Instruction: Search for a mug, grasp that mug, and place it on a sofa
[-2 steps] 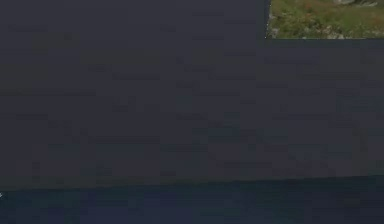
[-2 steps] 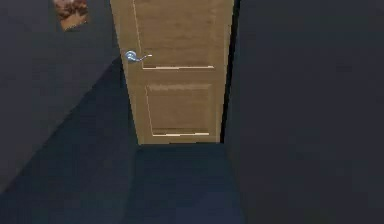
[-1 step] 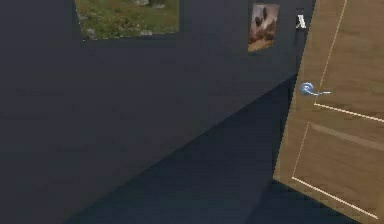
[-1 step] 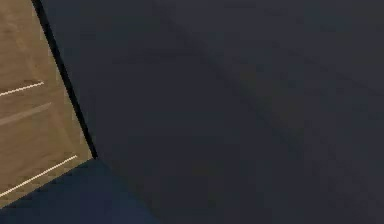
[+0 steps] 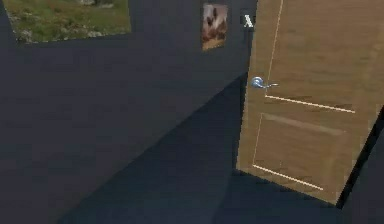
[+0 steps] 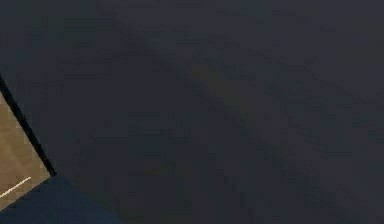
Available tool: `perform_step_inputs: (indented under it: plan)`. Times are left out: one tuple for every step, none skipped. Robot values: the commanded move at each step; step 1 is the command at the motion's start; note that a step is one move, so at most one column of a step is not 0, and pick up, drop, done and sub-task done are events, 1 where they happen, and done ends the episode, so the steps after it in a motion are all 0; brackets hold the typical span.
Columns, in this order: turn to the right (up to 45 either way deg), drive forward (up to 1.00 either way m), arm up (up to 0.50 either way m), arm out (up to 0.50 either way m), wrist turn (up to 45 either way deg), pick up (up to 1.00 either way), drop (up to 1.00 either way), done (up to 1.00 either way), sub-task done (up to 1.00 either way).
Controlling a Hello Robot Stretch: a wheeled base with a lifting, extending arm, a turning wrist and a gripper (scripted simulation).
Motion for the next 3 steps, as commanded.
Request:
perform_step_inputs:
  plan:
    - [0.0, 1.0, 0.0, 0.0, 0.0, 0.0, 0.0, 0.0, 0.0]
    - [0.0, 0.5, 0.0, 0.0, 0.0, 0.0, 0.0, 0.0, 0.0]
    - [27.0, 0.0, 0.0, 0.0, 0.0, 0.0, 0.0, 0.0, 0.0]
